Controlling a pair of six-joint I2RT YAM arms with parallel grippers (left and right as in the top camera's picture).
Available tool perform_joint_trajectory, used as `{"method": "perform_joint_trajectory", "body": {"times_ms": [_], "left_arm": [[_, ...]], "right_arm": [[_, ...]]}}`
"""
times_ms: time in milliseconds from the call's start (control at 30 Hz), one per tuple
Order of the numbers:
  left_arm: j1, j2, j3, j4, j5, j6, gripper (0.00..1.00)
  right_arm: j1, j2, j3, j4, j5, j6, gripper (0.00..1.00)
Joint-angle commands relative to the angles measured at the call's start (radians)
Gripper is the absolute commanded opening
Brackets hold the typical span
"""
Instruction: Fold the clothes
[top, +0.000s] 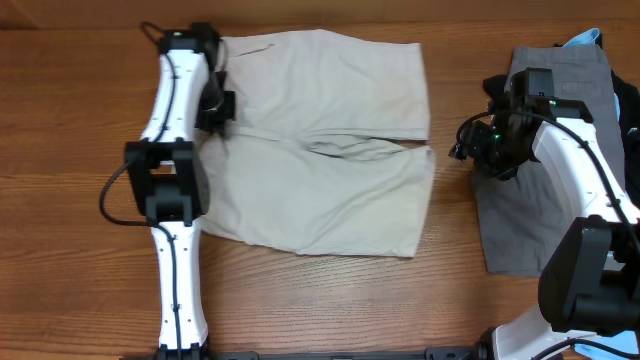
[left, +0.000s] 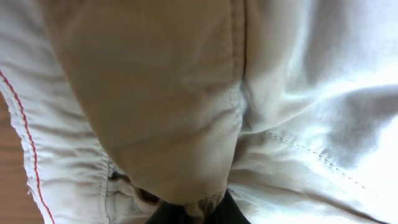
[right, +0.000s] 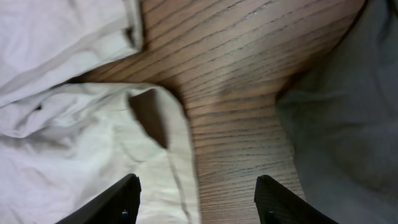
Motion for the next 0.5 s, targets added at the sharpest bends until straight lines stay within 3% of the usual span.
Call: {"method": "perform_joint_trajectory", "body": {"times_ms": [0, 33, 67, 133, 300, 467], "left_arm": [[0.058, 0.066, -0.008, -0.026, -0.089, -0.010, 0.10], [0.061, 0.066, -0.008, -0.037, -0.087, -0.009, 0.33], [0.063, 0.066, -0.008, -0.049, -0.087, -0.008, 0.64], [0.063, 0.065, -0.007, -0.093, -0.086, 0.006, 0.81], [0.062, 0.028, 0.012, -0.187, -0.086, -0.003, 0.86], [0.062, -0.123, 0.020, -0.197, -0.022, -0.003, 0.93]], "right_arm": [[0.005, -0.028, 0.020, 0.010, 0.001, -0.004, 0.63], [0.005, -0.028, 0.020, 0.013, 0.001, -0.004, 0.63], [0.005, -0.028, 0.020, 0.017, 0.001, -0.004, 0.63], [0.005, -0.029, 0.028, 0.019, 0.001, -0.004, 0.61], [0.005, -0.063, 0.131, -0.064, 0.001, -0.005, 0.60], [0.005, -0.161, 0.290, -0.216, 0.001, -0.008, 0.60]]}}
